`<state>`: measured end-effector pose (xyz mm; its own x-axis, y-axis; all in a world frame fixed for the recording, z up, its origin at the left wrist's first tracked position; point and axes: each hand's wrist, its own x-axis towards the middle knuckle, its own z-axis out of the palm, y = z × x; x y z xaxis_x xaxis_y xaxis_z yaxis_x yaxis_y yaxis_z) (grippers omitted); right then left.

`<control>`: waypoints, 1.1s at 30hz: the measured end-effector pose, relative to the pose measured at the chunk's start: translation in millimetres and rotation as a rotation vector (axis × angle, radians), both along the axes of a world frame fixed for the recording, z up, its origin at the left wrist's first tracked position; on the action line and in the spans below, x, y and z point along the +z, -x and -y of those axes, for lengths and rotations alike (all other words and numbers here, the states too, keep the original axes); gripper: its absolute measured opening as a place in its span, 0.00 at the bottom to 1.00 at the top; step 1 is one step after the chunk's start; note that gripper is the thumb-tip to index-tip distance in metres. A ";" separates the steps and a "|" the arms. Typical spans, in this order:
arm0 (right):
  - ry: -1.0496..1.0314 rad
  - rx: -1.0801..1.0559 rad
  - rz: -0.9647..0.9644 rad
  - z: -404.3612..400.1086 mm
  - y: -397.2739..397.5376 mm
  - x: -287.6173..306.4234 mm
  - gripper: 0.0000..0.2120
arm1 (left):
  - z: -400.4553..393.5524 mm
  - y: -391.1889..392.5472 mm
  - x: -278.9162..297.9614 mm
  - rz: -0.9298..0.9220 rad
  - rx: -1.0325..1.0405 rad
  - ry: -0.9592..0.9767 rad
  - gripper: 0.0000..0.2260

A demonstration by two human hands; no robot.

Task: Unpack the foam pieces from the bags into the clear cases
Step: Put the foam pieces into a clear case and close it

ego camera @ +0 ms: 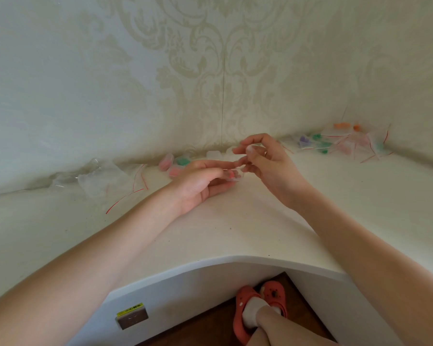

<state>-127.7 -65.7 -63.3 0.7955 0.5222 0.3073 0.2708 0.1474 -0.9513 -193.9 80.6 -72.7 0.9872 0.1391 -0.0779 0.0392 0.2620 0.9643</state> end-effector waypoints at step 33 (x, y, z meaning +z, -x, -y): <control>0.302 -0.366 0.401 -4.6 -5.3 -12.2 0.09 | 1.3 0.7 -1.0 0.011 -0.003 -0.066 0.11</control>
